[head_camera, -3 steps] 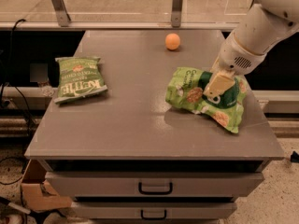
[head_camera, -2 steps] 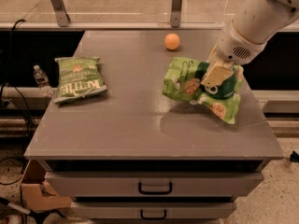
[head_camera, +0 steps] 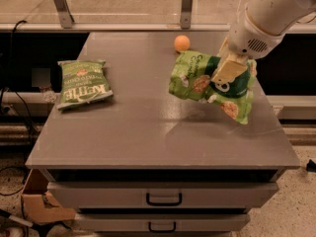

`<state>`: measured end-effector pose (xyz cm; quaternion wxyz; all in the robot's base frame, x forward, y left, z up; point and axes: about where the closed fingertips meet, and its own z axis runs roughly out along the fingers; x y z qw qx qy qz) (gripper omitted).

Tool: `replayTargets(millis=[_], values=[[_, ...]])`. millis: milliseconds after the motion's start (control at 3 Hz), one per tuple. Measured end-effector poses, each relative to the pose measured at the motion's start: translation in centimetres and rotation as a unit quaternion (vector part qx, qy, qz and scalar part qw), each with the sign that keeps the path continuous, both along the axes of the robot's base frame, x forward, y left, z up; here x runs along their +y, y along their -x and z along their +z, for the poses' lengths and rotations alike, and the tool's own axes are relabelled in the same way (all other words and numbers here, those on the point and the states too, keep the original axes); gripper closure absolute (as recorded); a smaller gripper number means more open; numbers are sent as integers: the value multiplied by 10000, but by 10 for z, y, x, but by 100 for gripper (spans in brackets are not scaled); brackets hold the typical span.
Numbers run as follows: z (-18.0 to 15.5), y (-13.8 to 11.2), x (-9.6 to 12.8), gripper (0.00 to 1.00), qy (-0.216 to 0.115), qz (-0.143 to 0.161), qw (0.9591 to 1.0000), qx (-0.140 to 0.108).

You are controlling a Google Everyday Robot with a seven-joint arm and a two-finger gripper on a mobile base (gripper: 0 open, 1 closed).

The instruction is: Move green rice chip bag near green jalapeno chip bag

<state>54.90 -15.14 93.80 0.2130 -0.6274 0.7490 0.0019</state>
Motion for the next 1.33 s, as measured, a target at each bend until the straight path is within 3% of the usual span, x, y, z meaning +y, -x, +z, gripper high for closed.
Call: replayTargets(millis=[333,667,1000,1333], values=[[-4,-5,11,100,-68,169,9998,17],[-4,-20,51,100,-88,767,9970,17],[-15,-40,101,100,-32,1461,9892,105],[-28,-67,138,100,40,1945,9808,138]])
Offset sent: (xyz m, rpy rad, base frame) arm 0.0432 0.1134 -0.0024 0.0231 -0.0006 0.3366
